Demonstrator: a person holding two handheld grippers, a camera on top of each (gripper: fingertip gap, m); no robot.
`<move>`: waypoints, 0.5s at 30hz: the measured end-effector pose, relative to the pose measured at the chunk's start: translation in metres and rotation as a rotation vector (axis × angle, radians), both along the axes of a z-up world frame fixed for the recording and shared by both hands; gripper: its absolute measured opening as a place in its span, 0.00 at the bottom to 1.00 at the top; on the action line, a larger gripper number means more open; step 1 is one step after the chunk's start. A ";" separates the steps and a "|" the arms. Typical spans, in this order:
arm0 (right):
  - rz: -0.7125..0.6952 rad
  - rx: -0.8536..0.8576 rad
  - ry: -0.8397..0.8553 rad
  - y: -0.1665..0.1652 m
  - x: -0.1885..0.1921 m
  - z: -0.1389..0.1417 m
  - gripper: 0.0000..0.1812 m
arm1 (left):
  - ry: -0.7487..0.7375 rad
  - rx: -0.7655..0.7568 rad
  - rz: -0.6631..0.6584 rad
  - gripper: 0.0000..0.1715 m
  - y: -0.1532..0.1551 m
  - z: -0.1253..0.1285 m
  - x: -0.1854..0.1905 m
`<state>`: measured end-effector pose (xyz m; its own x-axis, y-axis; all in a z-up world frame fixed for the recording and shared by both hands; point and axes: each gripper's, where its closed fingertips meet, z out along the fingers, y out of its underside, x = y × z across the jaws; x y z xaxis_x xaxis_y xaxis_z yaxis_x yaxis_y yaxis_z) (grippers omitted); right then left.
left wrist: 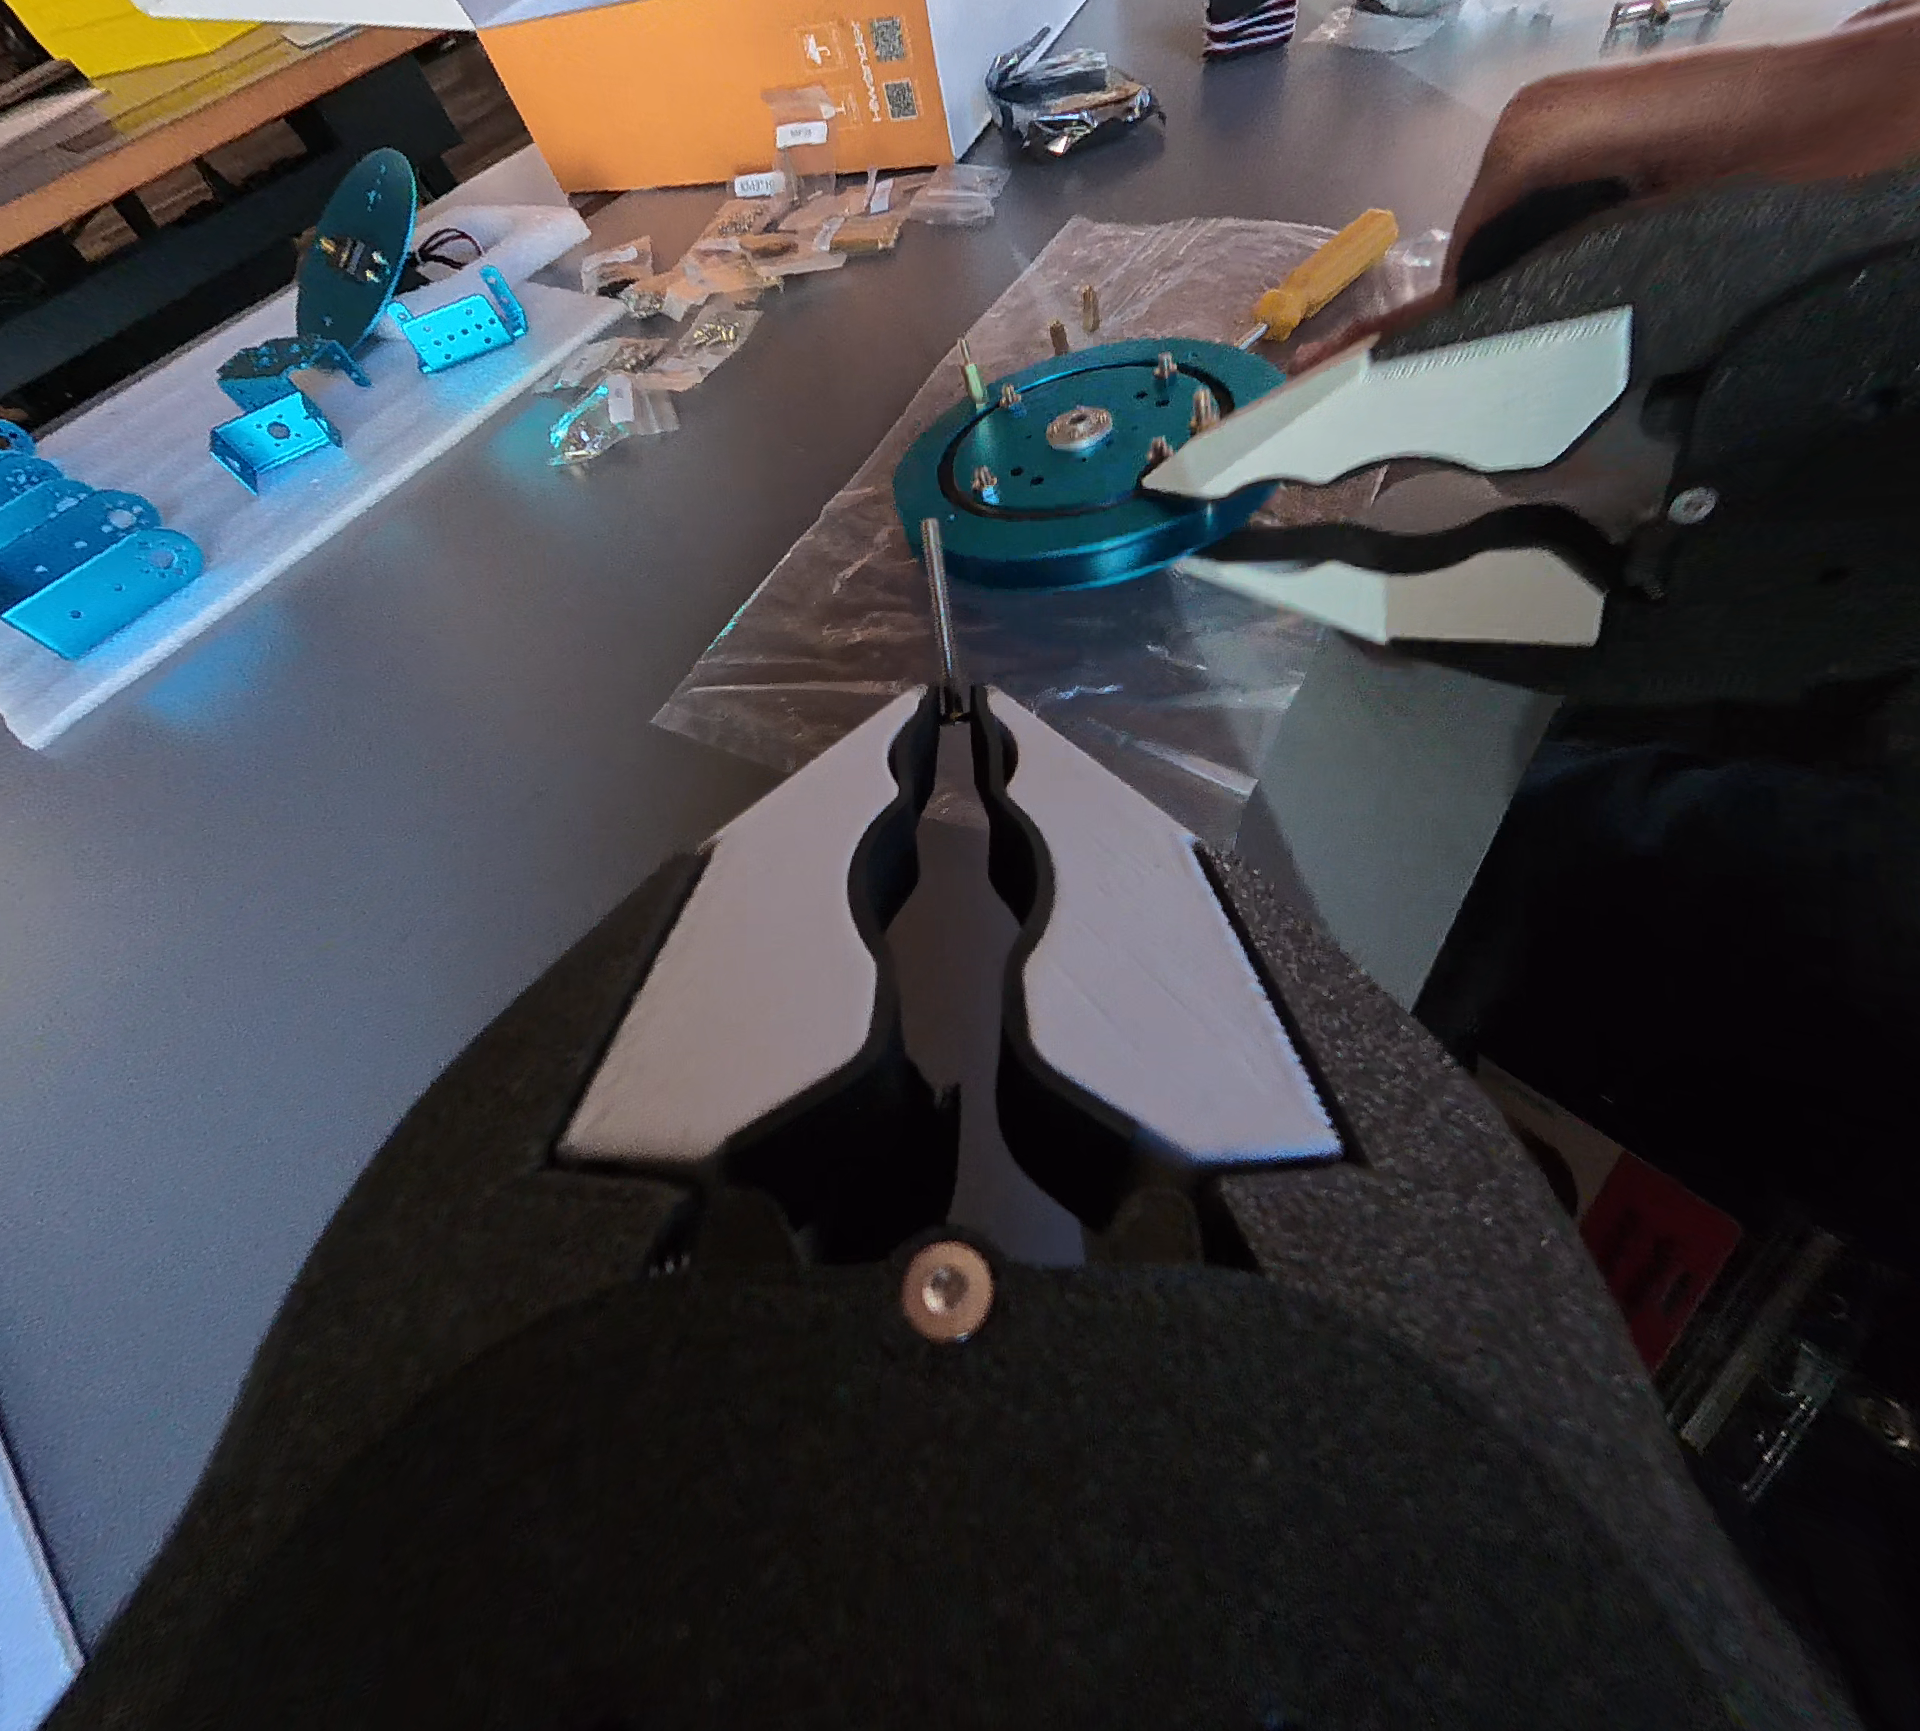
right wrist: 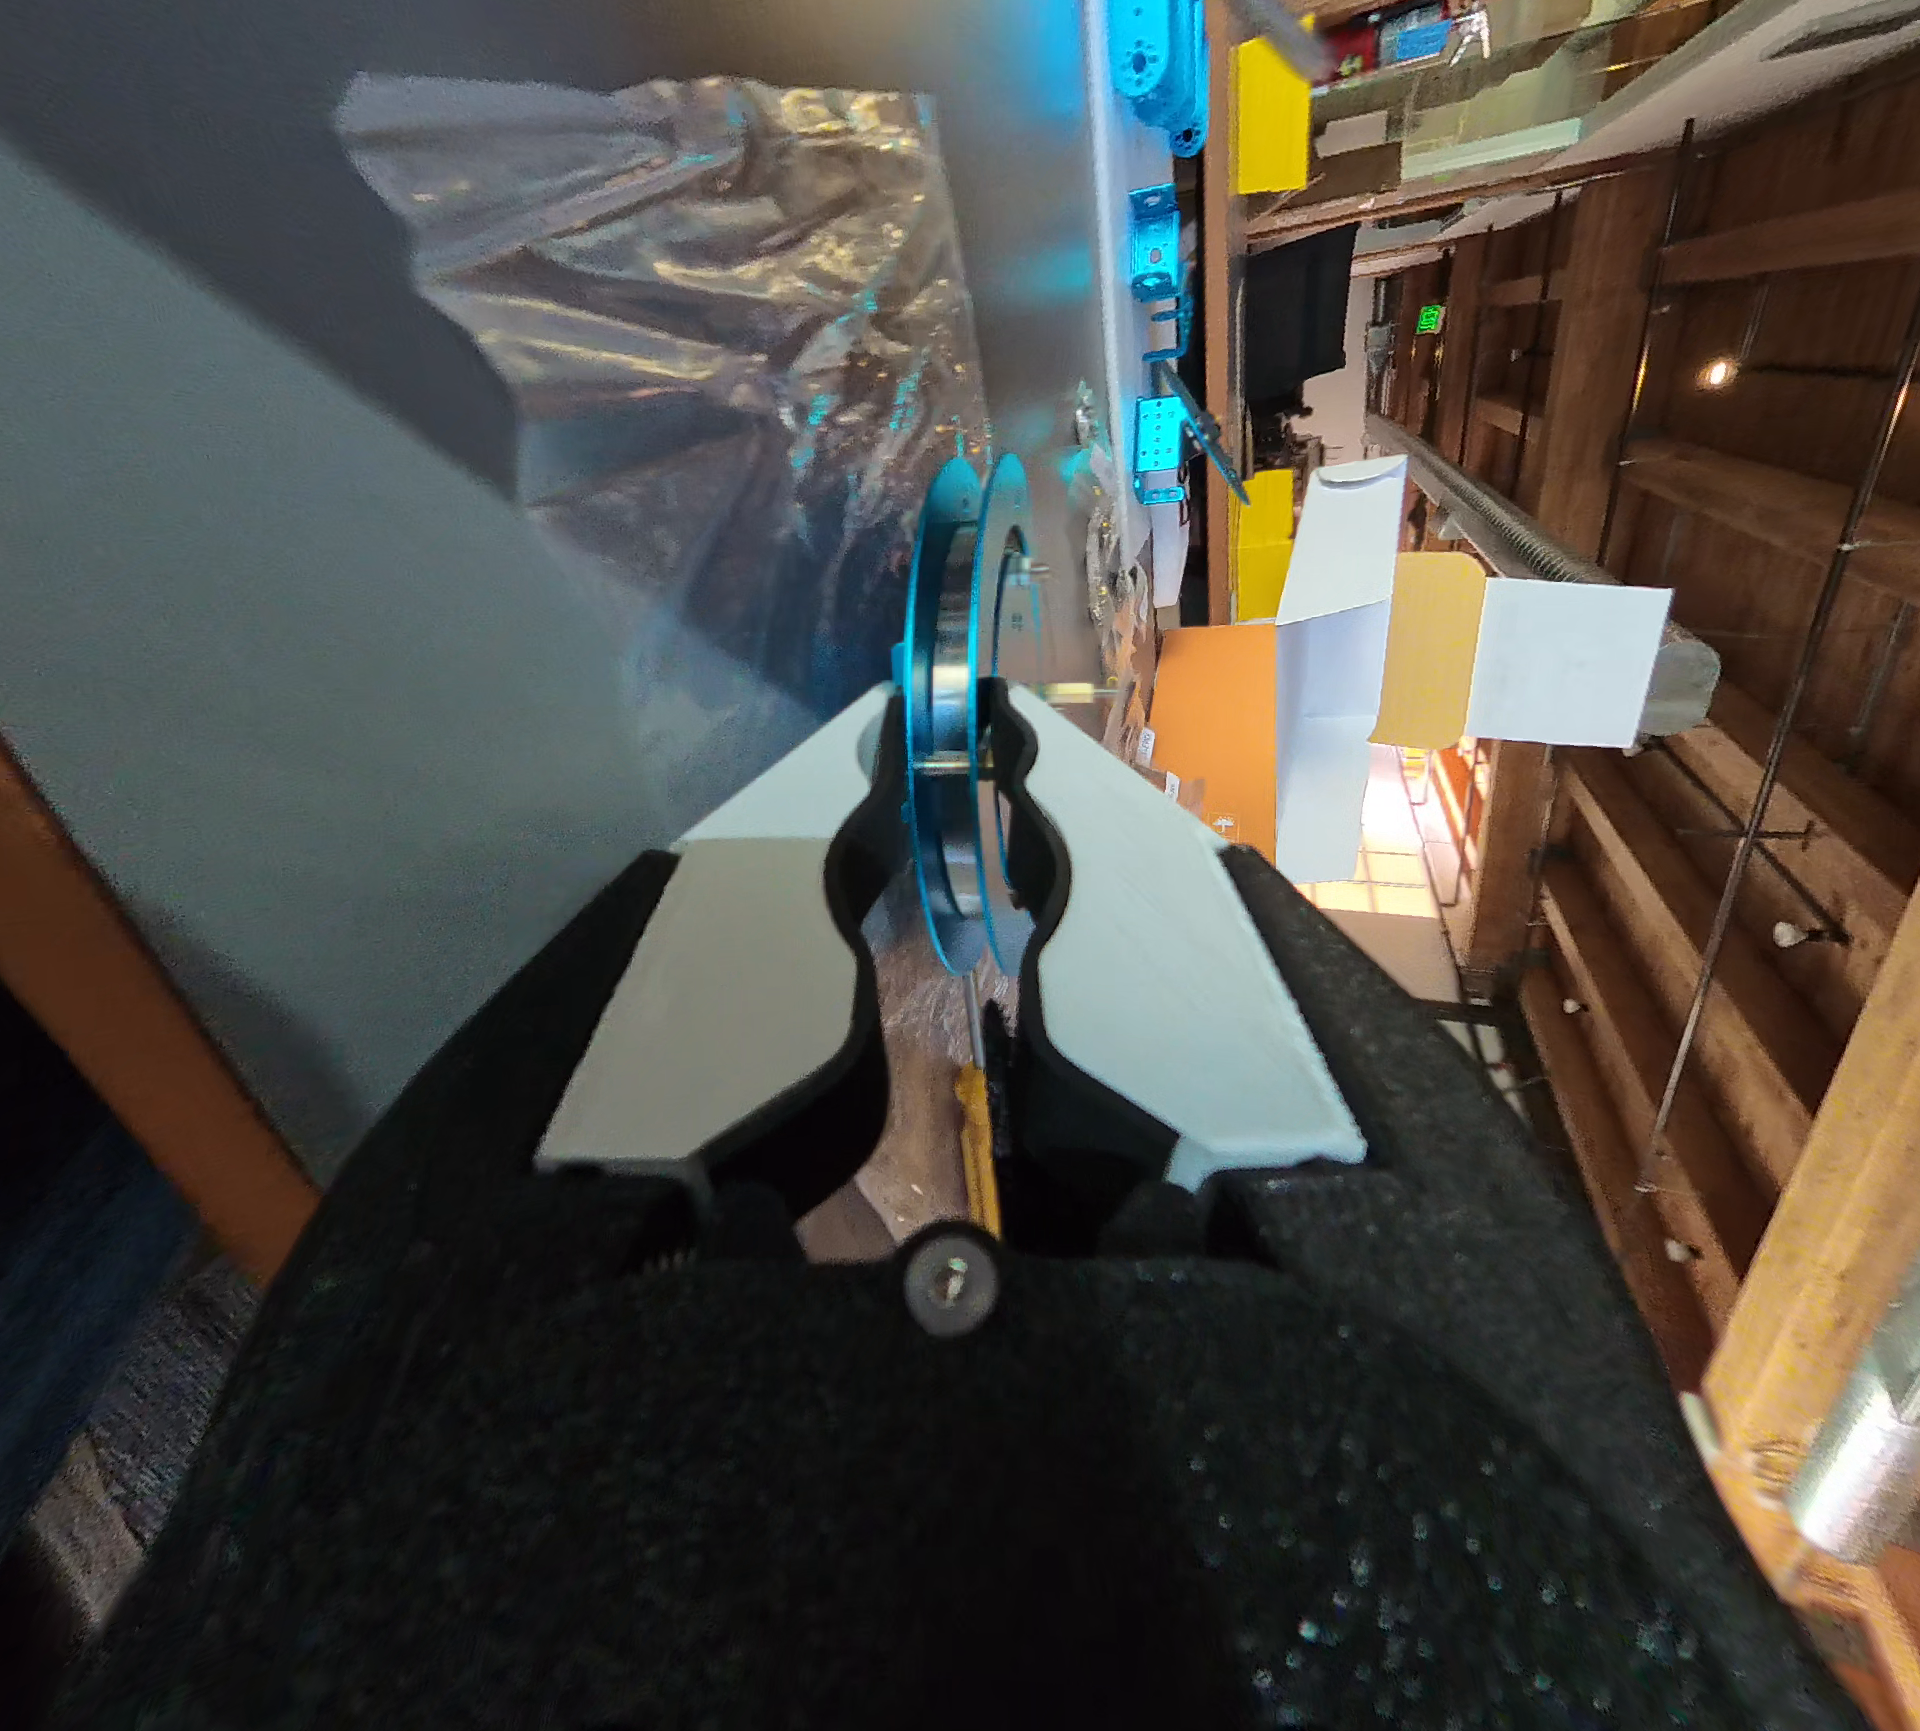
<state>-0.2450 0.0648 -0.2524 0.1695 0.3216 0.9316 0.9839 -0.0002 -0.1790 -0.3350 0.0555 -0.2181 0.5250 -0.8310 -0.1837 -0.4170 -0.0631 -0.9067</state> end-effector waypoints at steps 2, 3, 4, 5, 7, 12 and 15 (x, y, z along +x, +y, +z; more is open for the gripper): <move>0.007 -0.004 0.070 0.001 0.002 0.009 0.07 | 0.008 -0.024 -0.002 0.03 0.003 -0.003 0.000; 0.017 -0.006 0.102 0.001 0.003 0.013 0.07 | 0.013 -0.038 -0.004 0.03 0.004 -0.005 0.000; 0.021 -0.007 0.139 0.001 0.005 0.017 0.07 | 0.018 -0.055 -0.010 0.03 0.006 -0.007 0.002; 0.028 -0.016 0.183 0.000 0.006 0.021 0.07 | 0.021 -0.078 -0.020 0.03 0.007 -0.010 0.004; 0.037 -0.040 0.288 0.001 0.010 0.028 0.06 | 0.025 -0.130 -0.048 0.03 0.010 -0.014 0.011; 0.050 -0.103 0.537 0.006 0.025 0.046 0.06 | 0.025 -0.243 -0.147 0.03 0.016 -0.013 0.036; 0.054 -0.140 0.643 0.010 0.035 0.053 0.06 | 0.035 -0.287 -0.185 0.03 0.025 -0.011 0.053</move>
